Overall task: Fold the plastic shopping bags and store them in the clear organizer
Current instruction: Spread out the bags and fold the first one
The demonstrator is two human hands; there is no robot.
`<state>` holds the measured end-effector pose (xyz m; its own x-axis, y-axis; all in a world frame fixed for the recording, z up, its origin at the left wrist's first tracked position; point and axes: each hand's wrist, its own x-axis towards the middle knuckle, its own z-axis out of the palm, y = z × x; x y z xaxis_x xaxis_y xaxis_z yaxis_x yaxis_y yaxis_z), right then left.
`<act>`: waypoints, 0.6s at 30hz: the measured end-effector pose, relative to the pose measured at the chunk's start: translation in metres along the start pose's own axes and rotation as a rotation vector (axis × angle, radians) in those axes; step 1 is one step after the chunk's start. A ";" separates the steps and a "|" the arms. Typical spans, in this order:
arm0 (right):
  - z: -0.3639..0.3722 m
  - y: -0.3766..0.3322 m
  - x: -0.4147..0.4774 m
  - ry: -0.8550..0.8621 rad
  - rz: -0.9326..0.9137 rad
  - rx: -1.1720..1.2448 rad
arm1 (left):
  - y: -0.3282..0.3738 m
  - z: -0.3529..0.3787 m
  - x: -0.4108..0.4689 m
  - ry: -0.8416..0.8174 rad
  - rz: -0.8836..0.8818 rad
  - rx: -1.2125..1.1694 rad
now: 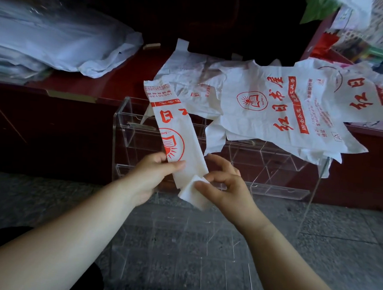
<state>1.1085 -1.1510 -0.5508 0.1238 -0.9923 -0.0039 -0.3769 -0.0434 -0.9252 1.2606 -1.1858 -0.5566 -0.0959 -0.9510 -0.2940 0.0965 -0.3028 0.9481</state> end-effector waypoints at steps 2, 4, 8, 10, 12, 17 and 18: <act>0.002 -0.001 0.003 0.012 0.009 0.078 | -0.001 0.001 -0.004 -0.045 -0.036 -0.030; 0.003 -0.003 0.005 -0.019 0.045 0.243 | -0.003 0.000 -0.006 -0.074 -0.038 0.007; 0.005 0.000 0.006 -0.045 0.127 0.300 | -0.004 -0.004 -0.008 -0.150 -0.047 0.025; 0.005 -0.002 0.006 -0.034 0.166 0.323 | -0.004 -0.005 -0.009 -0.180 -0.072 0.002; 0.005 -0.003 0.005 -0.037 0.199 0.356 | -0.005 -0.007 -0.008 -0.199 -0.107 -0.040; 0.003 0.000 0.002 -0.014 0.194 0.362 | 0.002 -0.024 -0.012 -0.410 -0.193 -0.201; 0.003 0.000 0.002 -0.016 0.185 0.362 | 0.000 -0.028 -0.013 -0.452 -0.164 -0.163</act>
<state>1.1116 -1.1522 -0.5522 0.0994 -0.9776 -0.1857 -0.0474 0.1818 -0.9822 1.2898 -1.1752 -0.5557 -0.5383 -0.7789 -0.3218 0.1938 -0.4861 0.8522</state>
